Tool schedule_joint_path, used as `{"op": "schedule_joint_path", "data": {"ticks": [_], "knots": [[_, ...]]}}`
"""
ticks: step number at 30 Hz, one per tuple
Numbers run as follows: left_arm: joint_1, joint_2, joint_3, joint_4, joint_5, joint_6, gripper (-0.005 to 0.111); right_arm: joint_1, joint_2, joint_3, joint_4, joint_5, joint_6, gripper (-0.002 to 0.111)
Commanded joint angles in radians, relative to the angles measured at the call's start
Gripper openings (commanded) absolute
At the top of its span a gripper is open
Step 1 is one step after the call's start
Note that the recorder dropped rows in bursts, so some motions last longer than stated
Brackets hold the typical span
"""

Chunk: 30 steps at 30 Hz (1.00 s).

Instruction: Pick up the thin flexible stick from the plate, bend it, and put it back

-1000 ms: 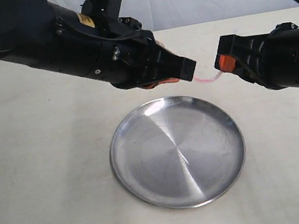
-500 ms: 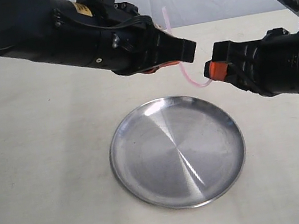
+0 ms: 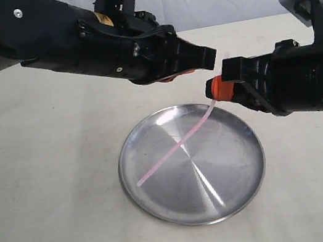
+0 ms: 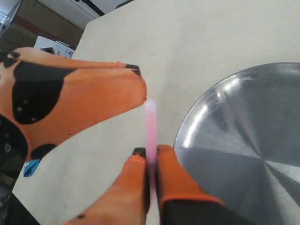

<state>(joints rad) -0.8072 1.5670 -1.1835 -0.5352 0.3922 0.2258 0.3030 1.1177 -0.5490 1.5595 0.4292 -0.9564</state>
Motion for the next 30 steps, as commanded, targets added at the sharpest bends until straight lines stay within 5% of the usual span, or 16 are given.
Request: {"op": "schedule_joint_path", "data": {"ticks": [1, 9, 20, 30], "knots": [[-0.001, -0.002, -0.005, 0.01, -0.013, -0.005, 0.0, 0.001, -0.001, 0.006, -0.007, 0.005, -0.01, -0.001], [0.152, -0.044, -0.005, 0.073, 0.22, -0.004, 0.0, 0.001, -0.001, 0.006, -0.005, -0.183, -0.01, -0.001], [0.151, -0.032, 0.011, -0.271, 0.431, 0.337, 0.002, 0.001, -0.001, 0.006, 0.011, -0.148, -0.013, -0.001], [0.147, 0.001, 0.011, -0.28, 0.587, 0.337, 0.051, 0.001, -0.001, 0.006, 0.022, -0.097, -0.013, -0.001]]}}
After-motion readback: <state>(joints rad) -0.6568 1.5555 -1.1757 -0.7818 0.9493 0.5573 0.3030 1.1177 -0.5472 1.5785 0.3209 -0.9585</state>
